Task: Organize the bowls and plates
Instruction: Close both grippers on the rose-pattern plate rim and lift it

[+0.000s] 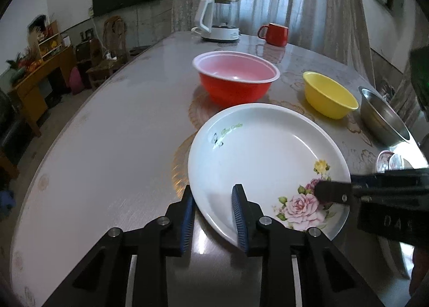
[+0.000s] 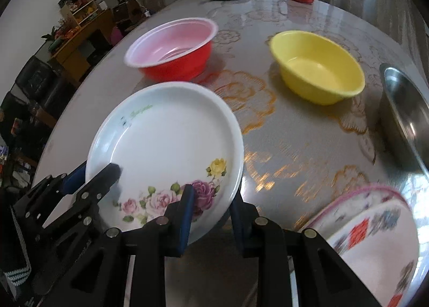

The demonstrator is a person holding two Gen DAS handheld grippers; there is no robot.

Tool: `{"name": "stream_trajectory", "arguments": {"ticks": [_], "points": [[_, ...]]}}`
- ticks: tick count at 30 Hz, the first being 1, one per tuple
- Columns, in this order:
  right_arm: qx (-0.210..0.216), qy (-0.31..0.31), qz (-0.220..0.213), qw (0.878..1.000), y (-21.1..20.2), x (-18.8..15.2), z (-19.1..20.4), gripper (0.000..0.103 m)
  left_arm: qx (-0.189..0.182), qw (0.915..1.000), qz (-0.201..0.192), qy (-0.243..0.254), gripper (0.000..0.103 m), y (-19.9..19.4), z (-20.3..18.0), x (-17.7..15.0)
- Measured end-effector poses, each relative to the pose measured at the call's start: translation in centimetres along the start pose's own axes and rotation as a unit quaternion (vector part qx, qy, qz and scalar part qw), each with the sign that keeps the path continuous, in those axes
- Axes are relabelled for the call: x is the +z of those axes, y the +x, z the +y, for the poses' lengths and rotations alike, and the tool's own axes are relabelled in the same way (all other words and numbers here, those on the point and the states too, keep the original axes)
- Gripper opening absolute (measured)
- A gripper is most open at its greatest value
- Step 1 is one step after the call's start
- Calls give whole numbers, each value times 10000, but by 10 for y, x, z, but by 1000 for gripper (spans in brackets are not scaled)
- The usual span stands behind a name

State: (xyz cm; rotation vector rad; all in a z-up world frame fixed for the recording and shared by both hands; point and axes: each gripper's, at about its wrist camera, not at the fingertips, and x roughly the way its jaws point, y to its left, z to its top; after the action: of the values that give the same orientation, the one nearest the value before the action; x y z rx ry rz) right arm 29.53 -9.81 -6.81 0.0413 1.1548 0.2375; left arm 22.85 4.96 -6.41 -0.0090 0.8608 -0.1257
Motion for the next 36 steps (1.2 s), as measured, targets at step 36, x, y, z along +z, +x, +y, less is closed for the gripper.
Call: {"name": "stream_trajectory", "arguments": {"ticks": [36], "points": [[324,25,-1458,9888,-10,-60,27,20,-226,9994,-76,-235,37,-17,37,-20]]}}
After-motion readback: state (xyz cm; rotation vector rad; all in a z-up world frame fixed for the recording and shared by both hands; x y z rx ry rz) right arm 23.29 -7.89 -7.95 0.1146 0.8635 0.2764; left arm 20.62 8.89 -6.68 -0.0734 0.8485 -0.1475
